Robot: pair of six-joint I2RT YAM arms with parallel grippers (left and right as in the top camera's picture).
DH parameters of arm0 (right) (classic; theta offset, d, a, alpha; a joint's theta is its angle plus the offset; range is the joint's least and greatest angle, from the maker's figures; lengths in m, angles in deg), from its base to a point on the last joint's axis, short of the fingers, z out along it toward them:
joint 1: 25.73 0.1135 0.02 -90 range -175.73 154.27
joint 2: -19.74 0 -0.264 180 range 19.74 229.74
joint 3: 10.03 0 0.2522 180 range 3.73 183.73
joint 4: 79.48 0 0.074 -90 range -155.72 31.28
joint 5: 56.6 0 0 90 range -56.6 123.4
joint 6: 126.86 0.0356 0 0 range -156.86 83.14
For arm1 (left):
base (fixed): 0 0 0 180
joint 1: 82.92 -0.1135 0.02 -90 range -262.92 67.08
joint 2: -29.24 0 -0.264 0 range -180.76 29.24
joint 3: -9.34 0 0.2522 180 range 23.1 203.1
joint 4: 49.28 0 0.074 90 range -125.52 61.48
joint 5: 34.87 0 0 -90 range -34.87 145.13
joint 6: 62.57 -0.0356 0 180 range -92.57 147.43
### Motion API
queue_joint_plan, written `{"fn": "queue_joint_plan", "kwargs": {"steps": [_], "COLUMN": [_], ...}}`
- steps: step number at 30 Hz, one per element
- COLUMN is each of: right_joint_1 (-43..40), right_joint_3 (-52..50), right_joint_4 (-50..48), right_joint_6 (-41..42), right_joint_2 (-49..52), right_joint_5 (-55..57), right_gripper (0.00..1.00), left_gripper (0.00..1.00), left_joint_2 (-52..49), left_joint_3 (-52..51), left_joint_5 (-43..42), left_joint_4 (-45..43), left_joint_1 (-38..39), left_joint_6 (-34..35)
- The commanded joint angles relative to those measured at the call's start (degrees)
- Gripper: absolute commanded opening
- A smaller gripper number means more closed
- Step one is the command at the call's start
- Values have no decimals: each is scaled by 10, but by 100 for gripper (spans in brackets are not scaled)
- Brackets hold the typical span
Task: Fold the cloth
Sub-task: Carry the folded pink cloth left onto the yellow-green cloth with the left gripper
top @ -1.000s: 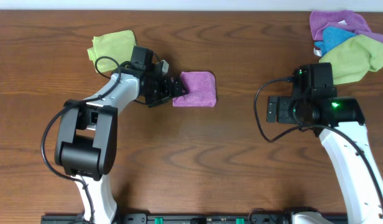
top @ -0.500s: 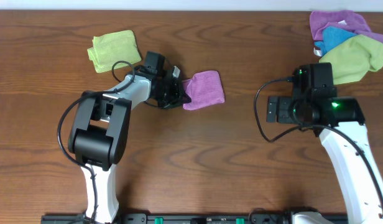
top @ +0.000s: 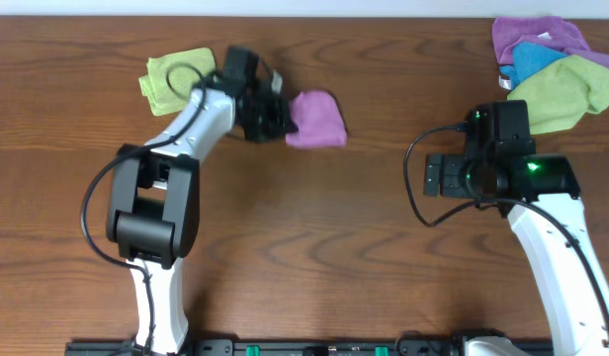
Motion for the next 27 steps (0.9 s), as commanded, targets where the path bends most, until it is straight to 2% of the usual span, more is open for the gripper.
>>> {"fn": "queue_joint_plan", "kwargs": {"steps": [1,7,19,27], "right_joint_1": [-3,-3,-3,-3], "right_joint_3": [-3,-3,-3,-3], "right_joint_4": [-7,-25,-72,-74], "right_joint_6": [-9,-9,-9,-8], "right_joint_2": [-7,-7,-7,-7], "right_joint_5": [-1,-2,-5,-12], "right_gripper": [99,99,99,99], "left_gripper": [6,6,6,6], "left_joint_2": [0,0,-12,-22], "left_joint_3": [92,178,189,189], "left_joint_5": [131,273,358,329], "left_joint_4": [59,114,108,107], "left_joint_1": [-4,-19,-106,-148], "left_joint_6": [-101,-178,-223,-233]}}
